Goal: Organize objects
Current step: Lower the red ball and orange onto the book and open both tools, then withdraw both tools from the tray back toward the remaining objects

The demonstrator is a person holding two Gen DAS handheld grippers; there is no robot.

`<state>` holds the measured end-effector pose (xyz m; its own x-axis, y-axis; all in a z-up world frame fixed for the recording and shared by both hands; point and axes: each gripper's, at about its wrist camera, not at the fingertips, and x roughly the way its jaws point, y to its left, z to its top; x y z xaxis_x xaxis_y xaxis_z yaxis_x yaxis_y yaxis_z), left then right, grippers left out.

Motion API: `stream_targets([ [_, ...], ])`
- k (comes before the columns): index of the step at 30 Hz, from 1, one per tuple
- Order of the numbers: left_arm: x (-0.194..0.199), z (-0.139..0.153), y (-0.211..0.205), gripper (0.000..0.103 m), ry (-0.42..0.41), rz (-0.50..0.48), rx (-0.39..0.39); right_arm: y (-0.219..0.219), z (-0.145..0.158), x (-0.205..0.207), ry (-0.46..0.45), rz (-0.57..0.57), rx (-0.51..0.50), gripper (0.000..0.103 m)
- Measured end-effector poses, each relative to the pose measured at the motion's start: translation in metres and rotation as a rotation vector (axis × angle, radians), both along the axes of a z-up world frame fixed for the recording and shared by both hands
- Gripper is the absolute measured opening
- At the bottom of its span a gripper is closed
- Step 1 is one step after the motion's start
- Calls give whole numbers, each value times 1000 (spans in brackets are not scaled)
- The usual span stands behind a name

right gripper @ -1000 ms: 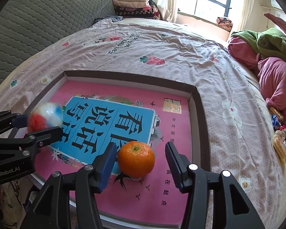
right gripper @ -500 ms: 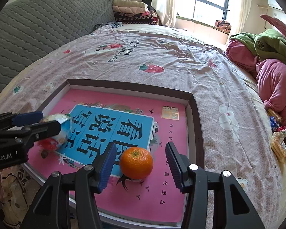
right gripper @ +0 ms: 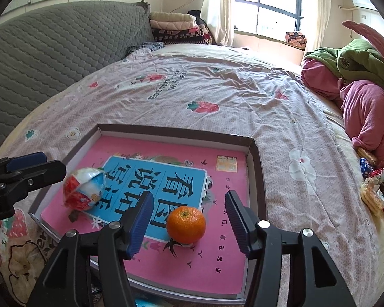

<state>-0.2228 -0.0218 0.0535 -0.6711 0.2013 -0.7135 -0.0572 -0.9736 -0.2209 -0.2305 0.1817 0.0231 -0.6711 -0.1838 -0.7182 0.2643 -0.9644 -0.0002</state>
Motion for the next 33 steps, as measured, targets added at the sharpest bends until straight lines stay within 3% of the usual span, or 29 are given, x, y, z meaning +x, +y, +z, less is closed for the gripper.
stream_targets([
  [11, 30, 15, -8, 73, 70, 38, -43, -2, 20, 19, 74, 20, -37, 59],
  [18, 55, 28, 2, 73, 145, 36, -125, -4, 35, 38, 127, 49, -41, 60],
  [33, 84, 30, -2, 73, 170, 64, -102, 0, 51, 64, 198, 49, -53, 60],
])
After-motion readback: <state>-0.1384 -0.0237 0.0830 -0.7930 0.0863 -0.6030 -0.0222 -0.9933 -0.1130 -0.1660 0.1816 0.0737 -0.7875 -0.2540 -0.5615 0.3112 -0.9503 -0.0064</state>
